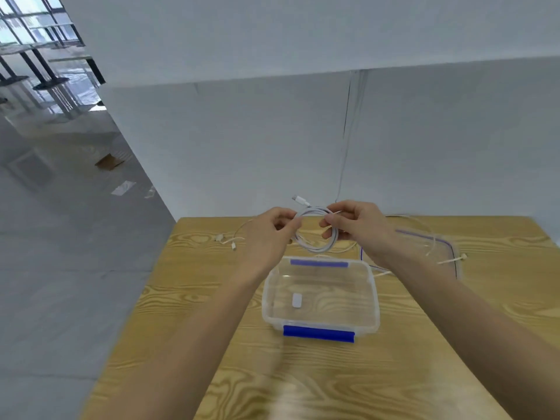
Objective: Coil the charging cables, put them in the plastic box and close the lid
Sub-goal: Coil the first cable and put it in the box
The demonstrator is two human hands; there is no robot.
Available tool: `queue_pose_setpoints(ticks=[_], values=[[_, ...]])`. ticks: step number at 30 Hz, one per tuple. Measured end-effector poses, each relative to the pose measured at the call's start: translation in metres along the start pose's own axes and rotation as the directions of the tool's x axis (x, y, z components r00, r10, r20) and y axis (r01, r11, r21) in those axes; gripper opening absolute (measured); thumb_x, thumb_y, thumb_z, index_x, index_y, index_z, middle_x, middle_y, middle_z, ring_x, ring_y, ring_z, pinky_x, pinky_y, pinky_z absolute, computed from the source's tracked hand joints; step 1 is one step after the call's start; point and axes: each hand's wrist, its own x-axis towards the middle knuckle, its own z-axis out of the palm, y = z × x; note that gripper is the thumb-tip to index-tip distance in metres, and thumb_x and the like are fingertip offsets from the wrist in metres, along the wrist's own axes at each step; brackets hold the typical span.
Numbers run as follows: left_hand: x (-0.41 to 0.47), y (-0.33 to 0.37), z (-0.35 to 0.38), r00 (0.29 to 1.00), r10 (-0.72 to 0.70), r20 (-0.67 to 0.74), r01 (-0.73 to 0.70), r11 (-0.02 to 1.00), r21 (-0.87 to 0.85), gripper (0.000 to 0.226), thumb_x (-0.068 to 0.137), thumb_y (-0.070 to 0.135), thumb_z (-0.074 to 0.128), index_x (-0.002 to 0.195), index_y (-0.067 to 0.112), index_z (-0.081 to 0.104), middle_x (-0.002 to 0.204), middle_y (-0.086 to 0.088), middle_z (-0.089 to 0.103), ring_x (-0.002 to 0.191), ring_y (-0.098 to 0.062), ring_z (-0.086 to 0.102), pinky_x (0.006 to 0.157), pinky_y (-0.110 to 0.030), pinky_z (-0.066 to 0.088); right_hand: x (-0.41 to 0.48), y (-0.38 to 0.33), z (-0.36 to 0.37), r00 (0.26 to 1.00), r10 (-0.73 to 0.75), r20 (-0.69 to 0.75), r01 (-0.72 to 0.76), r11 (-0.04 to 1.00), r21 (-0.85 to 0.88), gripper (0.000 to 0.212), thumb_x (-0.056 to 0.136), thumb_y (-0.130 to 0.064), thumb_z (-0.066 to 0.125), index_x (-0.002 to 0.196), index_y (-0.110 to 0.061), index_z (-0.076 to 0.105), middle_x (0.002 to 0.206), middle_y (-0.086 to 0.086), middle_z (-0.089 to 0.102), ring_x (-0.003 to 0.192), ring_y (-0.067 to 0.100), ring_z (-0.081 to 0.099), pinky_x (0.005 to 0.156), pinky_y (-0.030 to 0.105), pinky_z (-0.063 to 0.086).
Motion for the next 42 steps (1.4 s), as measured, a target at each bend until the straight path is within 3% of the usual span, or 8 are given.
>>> queue_pose_setpoints(ticks=[6,10,17,24,27,32,37,42], values=[[-0.004,-0.049,0.028,0.987,-0.137,0.087,0.127,0.985,0.117,0.007,0.086,0.017,0.064,0.086,0.020,0.071,0.076,0.005,0.067,0.068,-0.010,0.062,0.063,-0.019,0.051,0.002,0.067,-0.003,0.978,0.205,0.027,-0.203,0.976,-0.078,0.017,0.087,-0.003,0.057,0.096,-0.013,0.068,0.087,0.007,0.069,0.081,0.019,0.066,0.080,0.034,0.057],[-0.002,-0.081,0.050,0.966,-0.223,0.128,0.186,0.950,0.249,0.011,0.085,0.021,0.065,0.093,0.017,0.072,0.077,0.008,0.066,0.064,-0.001,0.058,0.049,-0.005,0.040,-0.003,0.102,-0.006,0.950,0.308,-0.039,-0.308,0.920,-0.242,0.016,0.082,-0.005,0.061,0.084,-0.017,0.072,0.069,0.002,0.065,0.061,0.012,0.056,0.057,0.019,0.046],[0.005,-0.126,0.079,0.929,-0.270,0.252,0.177,0.925,0.338,0.011,0.083,0.003,0.062,0.086,0.008,0.071,0.074,0.006,0.066,0.074,-0.015,0.064,0.073,-0.032,0.056,0.016,0.149,0.003,0.939,0.322,-0.119,-0.333,0.770,-0.545,0.021,0.080,0.007,0.050,0.067,-0.004,0.062,0.061,0.000,0.051,0.066,0.018,0.049,0.052,0.018,0.035],[0.019,-0.159,0.096,0.902,-0.335,0.274,0.198,0.883,0.426,0.015,0.088,0.004,0.060,0.098,0.005,0.070,0.083,0.007,0.059,0.079,-0.009,0.053,0.061,-0.005,0.036,0.028,0.186,0.021,0.877,0.435,-0.202,-0.439,0.561,-0.702,0.014,0.085,0.000,0.046,0.078,-0.008,0.054,0.080,0.005,0.049,0.077,0.021,0.050,0.057,0.025,0.035],[0.025,-0.167,0.106,0.881,-0.362,0.305,0.197,0.866,0.460,0.018,0.087,0.002,0.059,0.100,0.004,0.071,0.097,-0.002,0.069,0.086,-0.011,0.056,0.071,-0.014,0.041,0.032,0.191,0.019,0.855,0.489,-0.175,-0.445,0.518,-0.731,0.017,0.088,-0.004,0.048,0.103,-0.005,0.057,0.086,0.003,0.049,0.080,0.019,0.049,0.066,0.027,0.039],[0.032,-0.175,0.130,0.854,-0.360,0.377,0.146,0.859,0.490,0.019,0.087,0.006,0.058,0.100,0.007,0.072,0.105,-0.006,0.072,0.099,-0.019,0.063,0.088,-0.024,0.045,0.034,0.200,0.011,0.810,0.559,-0.177,-0.457,0.413,-0.788,0.020,0.087,-0.006,0.047,0.103,-0.002,0.059,0.079,0.005,0.052,0.085,0.024,0.058,0.067,0.028,0.044],[0.036,-0.177,0.150,0.867,-0.303,0.396,0.040,0.834,0.550,0.012,0.084,0.005,0.056,0.076,0.008,0.065,0.079,-0.006,0.061,0.077,-0.021,0.056,0.076,-0.033,0.047,0.033,0.206,0.015,0.835,0.513,-0.198,-0.358,0.234,-0.904,0.022,0.089,-0.008,0.045,0.107,-0.006,0.059,0.108,0.009,0.061,0.097,0.022,0.062,0.076,0.028,0.049],[0.032,-0.182,0.154,0.881,-0.252,0.401,-0.048,0.795,0.605,0.011,0.083,0.008,0.055,0.080,0.008,0.065,0.087,-0.010,0.064,0.083,-0.025,0.059,0.073,-0.033,0.046,0.035,0.209,0.013,0.864,0.474,-0.170,-0.261,0.133,-0.956,0.021,0.091,-0.007,0.044,0.107,-0.007,0.059,0.110,0.009,0.061,0.099,0.021,0.061,0.080,0.027,0.048]])
